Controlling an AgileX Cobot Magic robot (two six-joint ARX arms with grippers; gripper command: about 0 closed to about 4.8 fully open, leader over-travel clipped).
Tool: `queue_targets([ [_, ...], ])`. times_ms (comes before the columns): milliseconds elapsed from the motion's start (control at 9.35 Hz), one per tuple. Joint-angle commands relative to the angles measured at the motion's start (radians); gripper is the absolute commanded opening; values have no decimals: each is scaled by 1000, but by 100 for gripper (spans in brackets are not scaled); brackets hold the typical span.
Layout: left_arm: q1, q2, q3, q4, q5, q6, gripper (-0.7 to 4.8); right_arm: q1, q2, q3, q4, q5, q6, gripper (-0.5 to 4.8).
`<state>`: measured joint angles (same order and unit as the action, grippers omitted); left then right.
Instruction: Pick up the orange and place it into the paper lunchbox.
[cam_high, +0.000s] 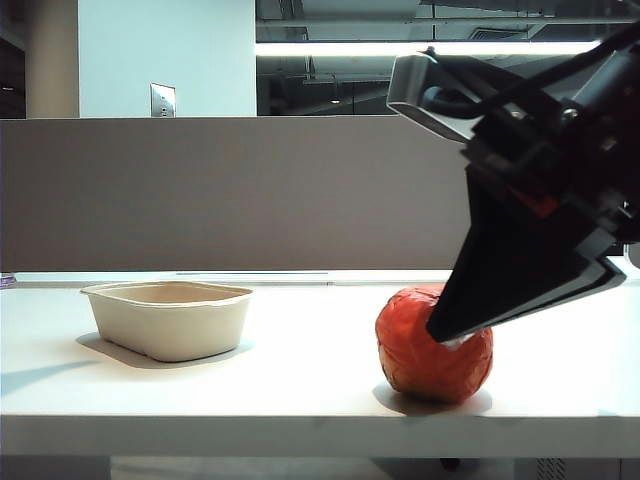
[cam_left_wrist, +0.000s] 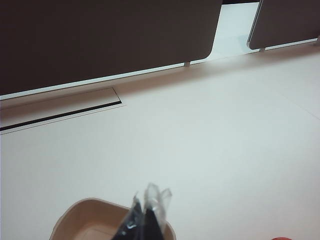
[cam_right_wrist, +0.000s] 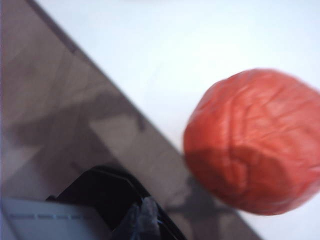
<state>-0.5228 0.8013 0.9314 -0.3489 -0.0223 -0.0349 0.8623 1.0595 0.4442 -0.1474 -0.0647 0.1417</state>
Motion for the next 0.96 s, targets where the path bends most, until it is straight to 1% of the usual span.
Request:
queue_targets([
  [107, 1, -2, 3, 13, 1, -3, -6, -171, 21, 6, 64, -46, 11, -1],
  [321, 1, -2, 3, 13, 1, -3, -6, -166, 19, 14, 77, -55, 12, -1],
  [428, 1, -2, 3, 5, 0, -3, -6, -166, -33, 60, 36, -93, 12, -1],
  [535, 1, -2, 3, 5, 0, -3, -6, -167, -78, 65, 36, -85, 12, -1],
  [749, 1, -2, 3, 5, 0, -3, -6, -166, -124, 65, -20, -99, 12, -1],
  [856, 1, -2, 3, 5, 0, -3, -6, -165, -90, 60, -77, -181, 11, -1],
  [962, 1, -2, 3, 5, 0, -3, -6, -165, -78, 60, -82, -182, 11, -1],
])
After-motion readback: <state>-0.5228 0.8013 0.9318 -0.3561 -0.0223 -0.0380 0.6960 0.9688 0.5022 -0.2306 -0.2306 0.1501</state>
